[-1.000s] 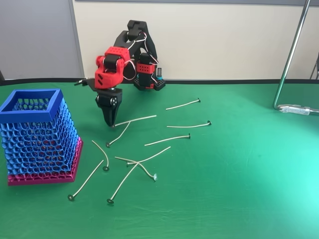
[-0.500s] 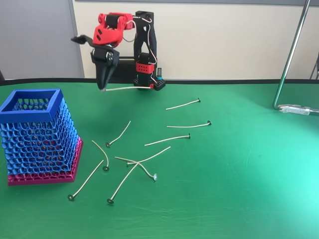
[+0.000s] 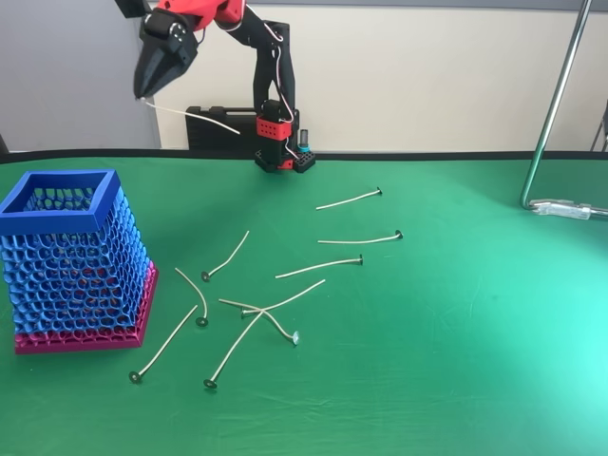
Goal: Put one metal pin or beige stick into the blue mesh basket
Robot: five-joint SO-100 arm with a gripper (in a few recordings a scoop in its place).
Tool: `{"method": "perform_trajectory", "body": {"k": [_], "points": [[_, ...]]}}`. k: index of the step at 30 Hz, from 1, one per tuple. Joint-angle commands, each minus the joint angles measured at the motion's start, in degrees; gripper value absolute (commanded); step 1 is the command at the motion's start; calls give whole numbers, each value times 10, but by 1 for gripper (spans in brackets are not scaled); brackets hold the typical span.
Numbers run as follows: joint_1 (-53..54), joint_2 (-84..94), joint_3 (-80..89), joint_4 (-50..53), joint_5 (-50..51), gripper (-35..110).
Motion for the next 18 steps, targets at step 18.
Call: {"method": "perform_trajectory", "body": {"k": [18], "points": [[73, -245, -404, -73, -31, 1]]}}
